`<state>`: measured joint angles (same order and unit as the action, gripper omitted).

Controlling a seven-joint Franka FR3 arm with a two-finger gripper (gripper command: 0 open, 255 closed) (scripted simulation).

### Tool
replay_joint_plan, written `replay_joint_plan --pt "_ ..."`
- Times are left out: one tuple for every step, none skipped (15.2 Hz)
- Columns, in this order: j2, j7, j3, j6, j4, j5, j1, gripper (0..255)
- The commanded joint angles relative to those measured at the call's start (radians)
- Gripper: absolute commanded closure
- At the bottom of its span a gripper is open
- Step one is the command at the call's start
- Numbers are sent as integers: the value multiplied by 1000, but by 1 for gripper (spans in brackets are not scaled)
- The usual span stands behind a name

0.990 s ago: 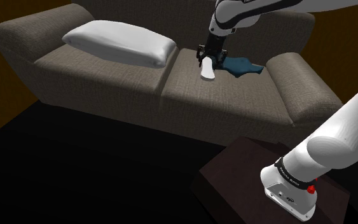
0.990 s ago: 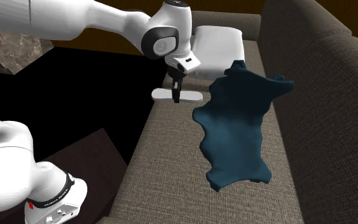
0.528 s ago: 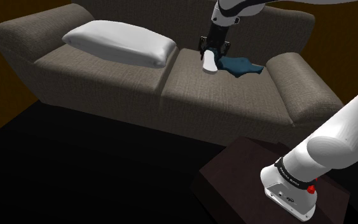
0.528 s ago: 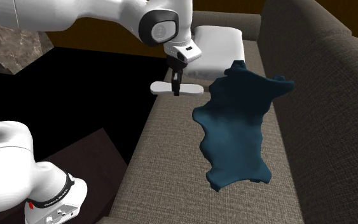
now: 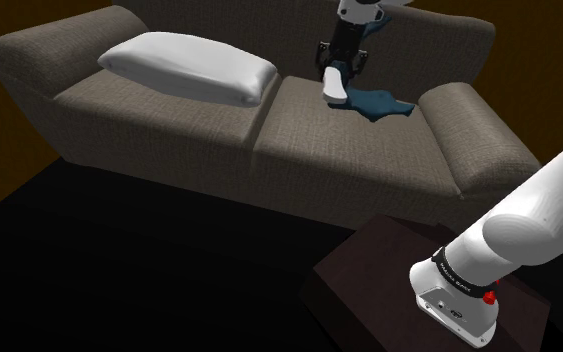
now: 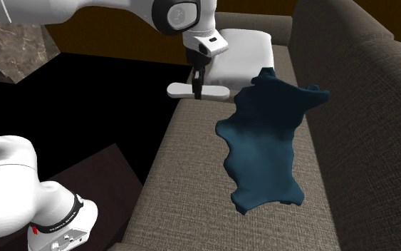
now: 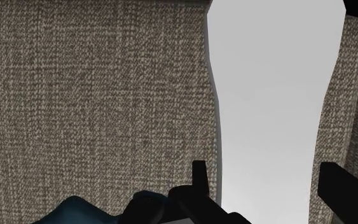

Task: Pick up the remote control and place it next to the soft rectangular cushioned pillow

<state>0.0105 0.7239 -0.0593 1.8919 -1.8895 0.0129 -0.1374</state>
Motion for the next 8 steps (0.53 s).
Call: replay_joint_plan --pt "3 1 0 -31 27 0 0 255" --pt "4 1 0 -44 40 0 0 255" --pt "5 1 0 -57 52 0 0 255" --pt "6 1 0 -71 65 0 0 255" --pt "6 2 0 -84 78 0 0 255" --pt "-35 1 0 -93 128 -2 -1 255" --pt "-78 0 1 -104 181 -5 -1 255" --pt "-120 -1 2 -116 237 -7 -2 255"
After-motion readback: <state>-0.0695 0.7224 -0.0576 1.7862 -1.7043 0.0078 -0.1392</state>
